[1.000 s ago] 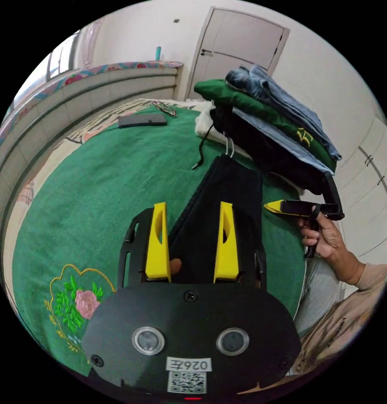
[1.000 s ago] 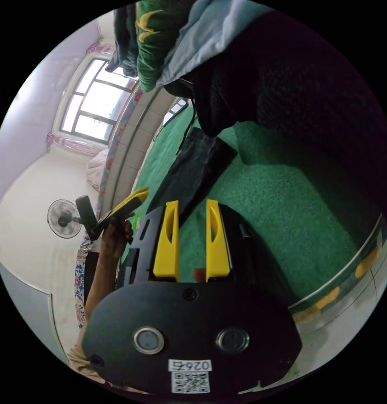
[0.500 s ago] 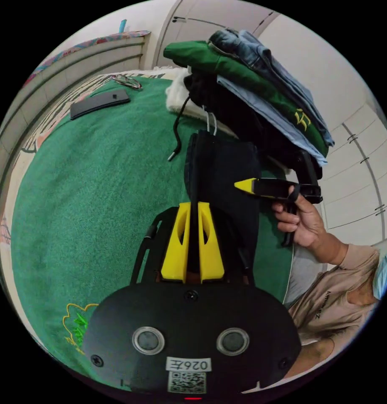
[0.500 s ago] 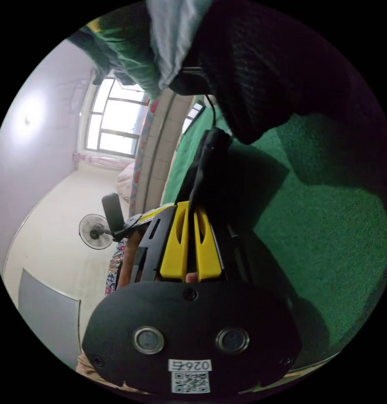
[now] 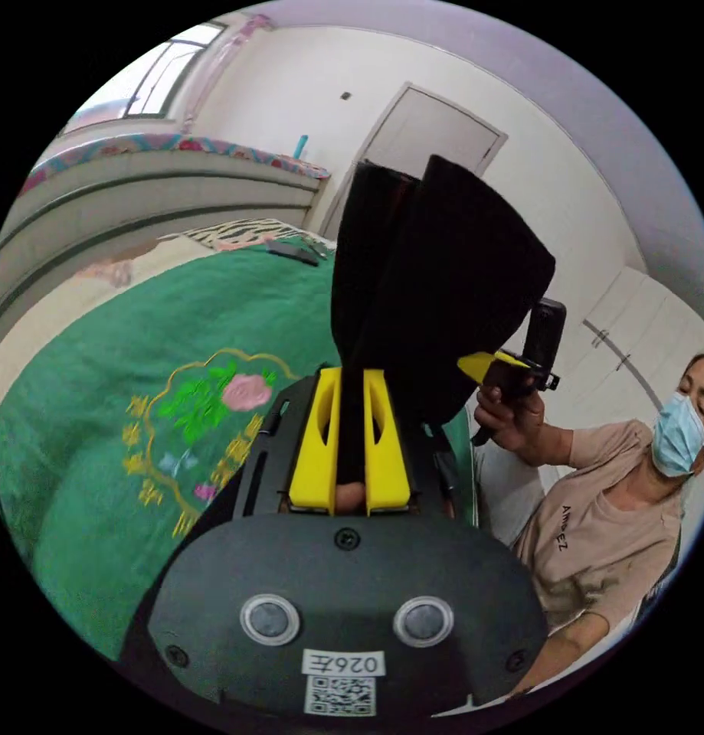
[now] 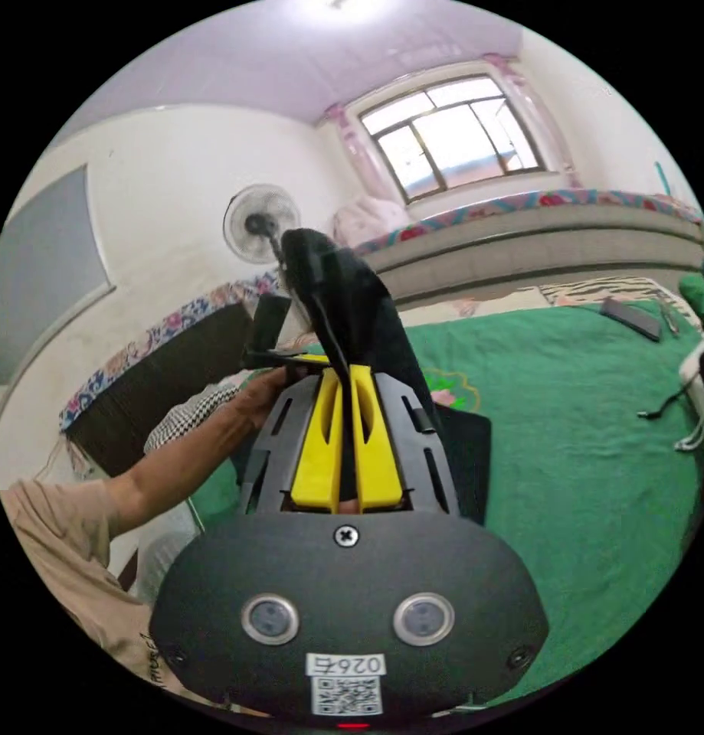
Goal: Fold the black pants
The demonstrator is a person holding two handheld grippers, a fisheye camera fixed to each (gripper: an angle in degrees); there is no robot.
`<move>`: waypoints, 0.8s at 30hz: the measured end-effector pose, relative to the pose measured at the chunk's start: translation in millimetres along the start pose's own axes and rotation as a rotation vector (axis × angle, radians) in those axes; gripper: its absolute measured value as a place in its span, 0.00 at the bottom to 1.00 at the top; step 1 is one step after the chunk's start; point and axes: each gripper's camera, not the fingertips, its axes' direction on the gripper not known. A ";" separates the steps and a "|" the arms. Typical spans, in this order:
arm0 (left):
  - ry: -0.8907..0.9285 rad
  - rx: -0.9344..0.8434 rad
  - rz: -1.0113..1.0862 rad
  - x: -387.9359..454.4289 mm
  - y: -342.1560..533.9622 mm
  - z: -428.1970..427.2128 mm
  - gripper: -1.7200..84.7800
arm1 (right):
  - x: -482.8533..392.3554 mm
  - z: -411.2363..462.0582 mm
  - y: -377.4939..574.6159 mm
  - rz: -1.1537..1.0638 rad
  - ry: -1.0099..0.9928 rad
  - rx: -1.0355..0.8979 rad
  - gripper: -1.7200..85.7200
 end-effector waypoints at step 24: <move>-0.391 -0.046 -0.255 -3.2 57.3 -23.3 0.01 | 33.5 181.5 71.4 0.166 0.117 -0.433 0.04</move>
